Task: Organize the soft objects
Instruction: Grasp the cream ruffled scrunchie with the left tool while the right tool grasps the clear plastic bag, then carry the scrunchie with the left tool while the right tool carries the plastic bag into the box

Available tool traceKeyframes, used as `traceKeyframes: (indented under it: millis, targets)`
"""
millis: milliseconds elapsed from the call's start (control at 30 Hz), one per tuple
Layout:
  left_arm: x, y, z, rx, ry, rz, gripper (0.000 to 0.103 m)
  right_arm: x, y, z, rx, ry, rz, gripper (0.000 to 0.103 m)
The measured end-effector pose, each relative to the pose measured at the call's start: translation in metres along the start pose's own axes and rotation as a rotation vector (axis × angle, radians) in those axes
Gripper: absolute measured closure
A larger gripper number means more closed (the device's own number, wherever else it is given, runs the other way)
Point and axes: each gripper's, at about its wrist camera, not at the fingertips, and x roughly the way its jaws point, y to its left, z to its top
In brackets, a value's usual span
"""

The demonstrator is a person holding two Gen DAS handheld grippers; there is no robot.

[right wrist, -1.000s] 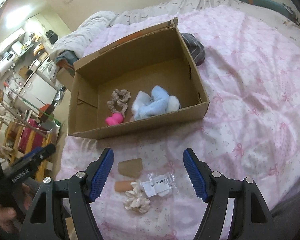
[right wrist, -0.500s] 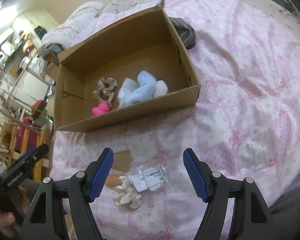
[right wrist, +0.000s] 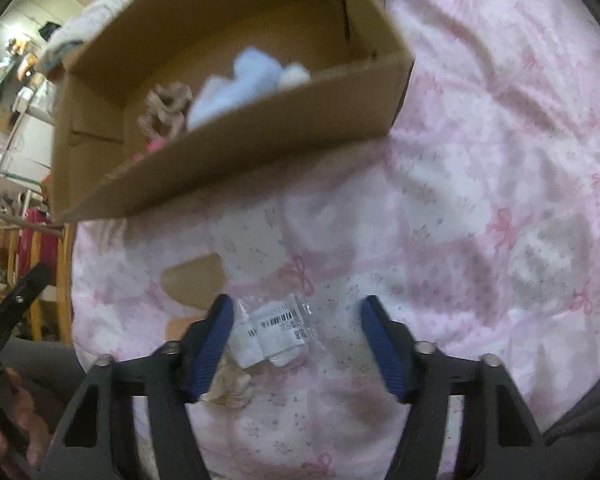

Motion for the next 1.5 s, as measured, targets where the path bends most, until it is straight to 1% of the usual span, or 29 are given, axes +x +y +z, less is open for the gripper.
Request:
traceKeyframes:
  millis: [67,133,167,233,267,333,400,500,567,667,733,800,867,900,933,967,1000,1033,1067,1133,1167,1200,1267,1367,1500]
  targets:
    - [0.001,-0.002,-0.001,0.007,0.003,-0.003,0.035,0.01,0.001,-0.002,-0.009,0.03,-0.018,0.048]
    - [0.002,-0.003,-0.001,0.01,0.008,-0.006,0.035,0.015,0.007,-0.002,-0.03,0.043,-0.005,0.049]
    - [0.003,-0.003,-0.001,0.012,0.01,-0.006,0.035,0.015,0.01,-0.003,-0.044,0.048,0.004,0.053]
    - [0.004,-0.004,-0.001,0.014,0.013,-0.006,0.035,0.018,0.016,-0.005,-0.071,0.064,0.034,0.071]
    - [0.005,-0.004,-0.001,0.017,0.018,-0.009,0.035,0.018,0.018,-0.007,-0.08,0.064,0.04,0.075]
    - [0.006,-0.006,-0.002,0.024,0.03,-0.022,0.035,0.012,0.022,-0.008,-0.094,0.034,0.042,0.078]
    - [0.008,-0.01,-0.005,0.036,0.049,-0.042,0.035,0.002,0.023,-0.007,-0.098,-0.014,0.041,0.078]
    - [0.008,-0.022,-0.014,0.066,0.073,-0.074,0.035,-0.019,0.015,-0.006,-0.062,-0.1,0.041,0.078]
    - [0.008,-0.035,-0.022,0.081,0.109,-0.108,0.035,-0.034,0.009,-0.006,-0.032,-0.157,0.063,0.078]
    - [0.011,-0.063,-0.039,0.112,0.162,-0.178,0.035,-0.056,0.002,-0.007,-0.009,-0.225,0.104,0.078]
    - [0.017,-0.081,-0.049,0.112,0.213,-0.229,0.035,-0.068,0.001,-0.009,-0.003,-0.262,0.115,0.078]
    - [0.024,-0.098,-0.058,0.114,0.248,-0.245,0.036,-0.077,-0.002,-0.009,0.005,-0.29,0.127,0.078]
    - [0.032,-0.112,-0.061,0.12,0.263,-0.246,0.036,-0.083,-0.006,-0.009,0.023,-0.305,0.139,0.078]
    - [0.037,-0.115,-0.061,0.109,0.274,-0.235,0.038,-0.085,-0.009,-0.009,0.033,-0.308,0.145,0.078]
    - [0.042,-0.117,-0.061,0.085,0.288,-0.229,0.046,-0.086,-0.013,-0.009,0.043,-0.308,0.153,0.078]
    - [0.047,-0.119,-0.06,0.069,0.3,-0.242,0.052,-0.087,-0.016,-0.01,0.051,-0.309,0.157,0.078]
    - [0.052,-0.121,-0.059,0.061,0.312,-0.25,0.054,-0.088,-0.017,-0.01,0.058,-0.311,0.161,0.078]
    - [0.056,-0.123,-0.06,0.057,0.325,-0.246,0.059,-0.088,-0.019,-0.011,0.063,-0.311,0.165,0.078]
    - [0.06,-0.124,-0.062,0.06,0.336,-0.242,0.068,-0.089,-0.021,-0.011,0.068,-0.312,0.169,0.078]
    - [0.069,-0.126,-0.066,0.065,0.376,-0.223,0.079,-0.088,-0.02,-0.011,0.072,-0.316,0.178,0.078]
    - [0.07,-0.125,-0.068,0.051,0.39,-0.233,0.081,-0.088,-0.02,-0.012,0.073,-0.318,0.183,0.078]
    - [0.069,-0.123,-0.069,0.04,0.391,-0.245,0.085,-0.088,-0.02,-0.011,0.075,-0.319,0.189,0.078]
    - [0.062,-0.122,-0.069,0.05,0.379,-0.257,0.087,-0.087,-0.02,-0.013,0.077,-0.317,0.198,0.078]
    - [0.043,-0.112,-0.066,0.051,0.334,-0.262,0.088,-0.086,-0.021,-0.012,0.081,-0.313,0.208,0.078]
    - [0.016,-0.088,-0.054,0.035,0.274,-0.24,0.088,-0.085,-0.021,-0.011,0.09,-0.31,0.224,0.078]
